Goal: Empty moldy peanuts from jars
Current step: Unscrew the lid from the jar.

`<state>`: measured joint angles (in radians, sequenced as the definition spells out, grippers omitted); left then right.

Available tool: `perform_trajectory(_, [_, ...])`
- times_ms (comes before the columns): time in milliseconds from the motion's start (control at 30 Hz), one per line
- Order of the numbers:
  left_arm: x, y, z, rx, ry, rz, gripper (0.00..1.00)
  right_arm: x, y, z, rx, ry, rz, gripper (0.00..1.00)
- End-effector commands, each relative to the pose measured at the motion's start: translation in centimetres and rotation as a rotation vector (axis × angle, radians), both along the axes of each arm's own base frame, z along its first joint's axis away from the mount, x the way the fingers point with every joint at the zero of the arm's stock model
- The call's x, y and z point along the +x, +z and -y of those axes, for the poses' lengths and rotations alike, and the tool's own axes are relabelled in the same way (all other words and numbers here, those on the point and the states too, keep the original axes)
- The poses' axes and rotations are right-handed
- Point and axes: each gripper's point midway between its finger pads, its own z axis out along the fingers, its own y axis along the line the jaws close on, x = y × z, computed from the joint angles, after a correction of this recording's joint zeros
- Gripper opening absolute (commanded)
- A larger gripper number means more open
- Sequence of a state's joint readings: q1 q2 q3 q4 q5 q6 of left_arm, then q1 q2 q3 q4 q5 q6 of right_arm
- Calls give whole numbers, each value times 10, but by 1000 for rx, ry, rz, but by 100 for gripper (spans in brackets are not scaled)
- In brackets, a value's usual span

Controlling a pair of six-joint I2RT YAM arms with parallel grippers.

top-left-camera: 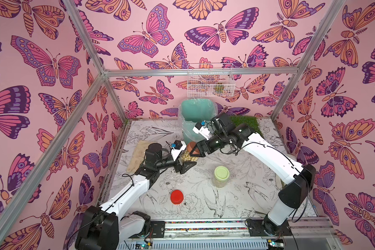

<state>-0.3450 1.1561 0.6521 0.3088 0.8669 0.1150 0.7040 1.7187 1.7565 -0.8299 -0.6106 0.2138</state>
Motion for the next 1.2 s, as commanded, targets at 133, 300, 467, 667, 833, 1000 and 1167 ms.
perform_trajectory(133, [-7, 18, 5, -26, -61, 71, 0, 10, 21, -4, 52, -42, 103, 93])
perform_trajectory(300, [-6, 19, 4, -23, -52, 77, 0, 7, 18, -3, 45, -26, 90, 86])
perform_trajectory(467, [-4, 19, 3, -19, -41, 83, 0, -2, 13, 1, 18, 6, 77, 88])
perform_trajectory(667, [-3, 20, 3, -20, -40, 81, 0, -1, 8, 7, -17, -3, 84, 92])
perform_trajectory(833, [-3, 19, 3, -20, -40, 80, 0, -2, 11, 6, -6, 3, 86, 80])
perform_trajectory(1000, [-4, 17, 4, -22, -49, 68, 0, -9, 16, 4, 21, 56, 112, 58])
perform_trajectory(1167, [-6, 18, 5, -27, -65, 62, 0, -18, 17, 8, 41, 168, 214, 41])
